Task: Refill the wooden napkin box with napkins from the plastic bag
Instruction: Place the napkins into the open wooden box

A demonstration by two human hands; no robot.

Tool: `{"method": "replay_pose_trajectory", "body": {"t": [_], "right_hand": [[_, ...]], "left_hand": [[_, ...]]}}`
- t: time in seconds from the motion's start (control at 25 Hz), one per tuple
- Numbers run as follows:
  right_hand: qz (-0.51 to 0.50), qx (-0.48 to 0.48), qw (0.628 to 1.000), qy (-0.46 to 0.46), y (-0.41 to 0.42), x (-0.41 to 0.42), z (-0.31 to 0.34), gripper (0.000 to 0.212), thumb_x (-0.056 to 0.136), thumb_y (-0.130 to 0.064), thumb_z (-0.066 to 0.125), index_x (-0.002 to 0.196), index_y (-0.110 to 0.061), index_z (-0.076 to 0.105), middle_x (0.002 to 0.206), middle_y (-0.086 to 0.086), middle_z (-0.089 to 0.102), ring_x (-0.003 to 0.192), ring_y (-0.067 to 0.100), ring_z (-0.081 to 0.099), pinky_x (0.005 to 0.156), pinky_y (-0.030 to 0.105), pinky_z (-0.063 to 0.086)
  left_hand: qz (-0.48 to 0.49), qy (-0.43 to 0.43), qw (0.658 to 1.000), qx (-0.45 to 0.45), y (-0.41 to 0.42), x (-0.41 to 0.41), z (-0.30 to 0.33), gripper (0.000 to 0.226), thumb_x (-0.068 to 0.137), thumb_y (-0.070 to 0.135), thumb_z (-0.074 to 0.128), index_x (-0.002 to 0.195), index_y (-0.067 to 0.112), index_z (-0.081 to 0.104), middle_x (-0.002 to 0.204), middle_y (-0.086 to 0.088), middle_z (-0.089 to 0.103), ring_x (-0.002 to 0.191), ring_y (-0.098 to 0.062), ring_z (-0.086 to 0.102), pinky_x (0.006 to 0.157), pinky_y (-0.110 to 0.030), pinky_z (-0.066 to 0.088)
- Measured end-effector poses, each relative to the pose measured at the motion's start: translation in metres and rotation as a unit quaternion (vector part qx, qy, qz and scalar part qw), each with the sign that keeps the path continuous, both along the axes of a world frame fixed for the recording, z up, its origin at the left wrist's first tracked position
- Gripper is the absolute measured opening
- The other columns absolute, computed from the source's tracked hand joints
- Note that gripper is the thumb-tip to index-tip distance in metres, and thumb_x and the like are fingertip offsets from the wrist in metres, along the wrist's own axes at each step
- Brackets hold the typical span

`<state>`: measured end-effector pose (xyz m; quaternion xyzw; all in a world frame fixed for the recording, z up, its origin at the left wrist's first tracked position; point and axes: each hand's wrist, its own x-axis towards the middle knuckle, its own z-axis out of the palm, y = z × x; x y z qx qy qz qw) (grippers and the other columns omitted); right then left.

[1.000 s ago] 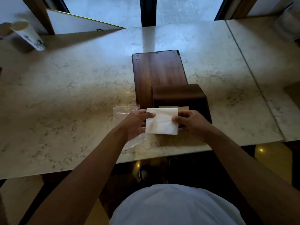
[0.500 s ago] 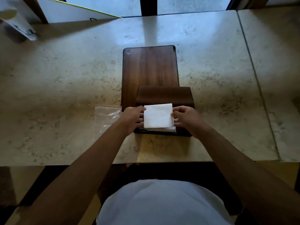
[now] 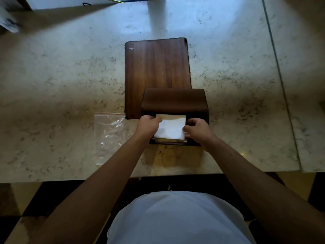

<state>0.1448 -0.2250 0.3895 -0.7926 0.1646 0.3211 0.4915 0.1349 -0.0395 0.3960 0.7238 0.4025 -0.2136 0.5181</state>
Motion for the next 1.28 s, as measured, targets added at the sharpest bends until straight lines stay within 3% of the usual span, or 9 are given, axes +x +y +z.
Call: {"method": "replay_pose_trajectory", "body": {"t": [0.12, 0.28, 0.52, 0.76, 0.92, 1.04, 1.16, 1.28], "right_hand": [[0.025, -0.041, 0.999, -0.016, 0.002, 0.0, -0.005, 0.032, 0.092, -0.008, 0.065, 0.124, -0.006, 0.063, 0.114, 0.008, 0.067, 0.104, 0.027, 0.067, 0.09, 0.05, 0.059], [0.036, -0.07, 0.997, -0.024, 0.004, 0.002, -0.008, 0.02, 0.09, -0.007, 0.065, 0.109, -0.012, 0.066, 0.1, 0.005, 0.067, 0.095, 0.026, 0.068, 0.083, 0.049, 0.062], [0.065, -0.121, 0.989, -0.048, 0.007, 0.002, -0.009, 0.028, 0.088, -0.011, 0.067, 0.116, -0.01, 0.063, 0.094, 0.002, 0.065, 0.089, 0.023, 0.067, 0.081, 0.046, 0.061], [0.089, -0.193, 0.968, -0.133, 0.009, -0.005, -0.005, 0.03, 0.088, -0.021, 0.072, 0.115, -0.009, 0.064, 0.096, 0.006, 0.071, 0.088, 0.024, 0.067, 0.077, 0.038, 0.058], [0.083, -0.209, 0.955, -0.195, 0.005, -0.007, 0.006, 0.027, 0.091, -0.022, 0.07, 0.114, -0.008, 0.067, 0.097, 0.008, 0.073, 0.087, 0.022, 0.068, 0.076, 0.034, 0.056], [0.043, -0.207, 0.945, -0.248, -0.004, 0.001, 0.02, 0.018, 0.092, -0.022, 0.066, 0.103, -0.01, 0.073, 0.092, 0.004, 0.074, 0.081, 0.017, 0.068, 0.073, 0.03, 0.056], [-0.007, -0.207, 0.938, -0.278, -0.016, 0.018, 0.032, 0.013, 0.094, -0.021, 0.062, 0.098, -0.014, 0.072, 0.087, -0.001, 0.069, 0.079, 0.014, 0.066, 0.071, 0.028, 0.054], [-0.046, -0.227, 0.943, -0.24, -0.029, 0.042, 0.031, 0.02, 0.095, -0.018, 0.06, 0.106, -0.009, 0.073, 0.093, 0.003, 0.069, 0.084, 0.017, 0.063, 0.073, 0.029, 0.05]], "left_hand": [[-0.086, -0.021, 0.994, 0.061, 0.002, -0.003, -0.001, 0.034, 0.092, 0.017, 0.064, 0.124, 0.006, 0.061, 0.106, -0.007, 0.065, 0.099, -0.027, 0.062, 0.091, -0.049, 0.057], [-0.18, -0.031, 0.973, 0.14, 0.004, -0.005, -0.002, 0.025, 0.085, 0.004, 0.061, 0.11, 0.002, 0.065, 0.108, -0.015, 0.069, 0.101, -0.033, 0.064, 0.086, -0.046, 0.057], [-0.239, -0.051, 0.95, 0.194, 0.005, -0.007, -0.004, 0.022, 0.082, 0.001, 0.059, 0.104, -0.003, 0.06, 0.105, -0.02, 0.066, 0.095, -0.036, 0.061, 0.081, -0.048, 0.054], [-0.289, -0.087, 0.919, 0.252, 0.004, -0.011, -0.003, 0.012, 0.085, 0.006, 0.061, 0.084, 0.002, 0.05, 0.092, -0.017, 0.057, 0.084, -0.03, 0.053, 0.064, -0.035, 0.033], [-0.273, -0.126, 0.916, 0.264, 0.007, -0.013, 0.005, 0.015, 0.087, 0.014, 0.063, 0.082, 0.001, 0.057, 0.084, -0.012, 0.059, 0.076, -0.024, 0.053, 0.062, -0.034, 0.038], [-0.2, -0.185, 0.934, 0.231, 0.017, -0.009, 0.019, 0.013, 0.089, 0.017, 0.064, 0.093, 0.007, 0.072, 0.085, -0.004, 0.069, 0.077, -0.016, 0.063, 0.07, -0.03, 0.052], [-0.132, -0.217, 0.942, 0.219, 0.039, 0.008, 0.03, 0.011, 0.089, 0.015, 0.063, 0.094, 0.014, 0.073, 0.084, 0.002, 0.069, 0.074, -0.006, 0.063, 0.07, -0.026, 0.055], [-0.116, -0.156, 0.961, 0.198, 0.06, 0.034, 0.028, 0.02, 0.09, 0.017, 0.063, 0.105, 0.011, 0.074, 0.093, -0.003, 0.071, 0.086, -0.018, 0.068, 0.08, -0.037, 0.059]]}}
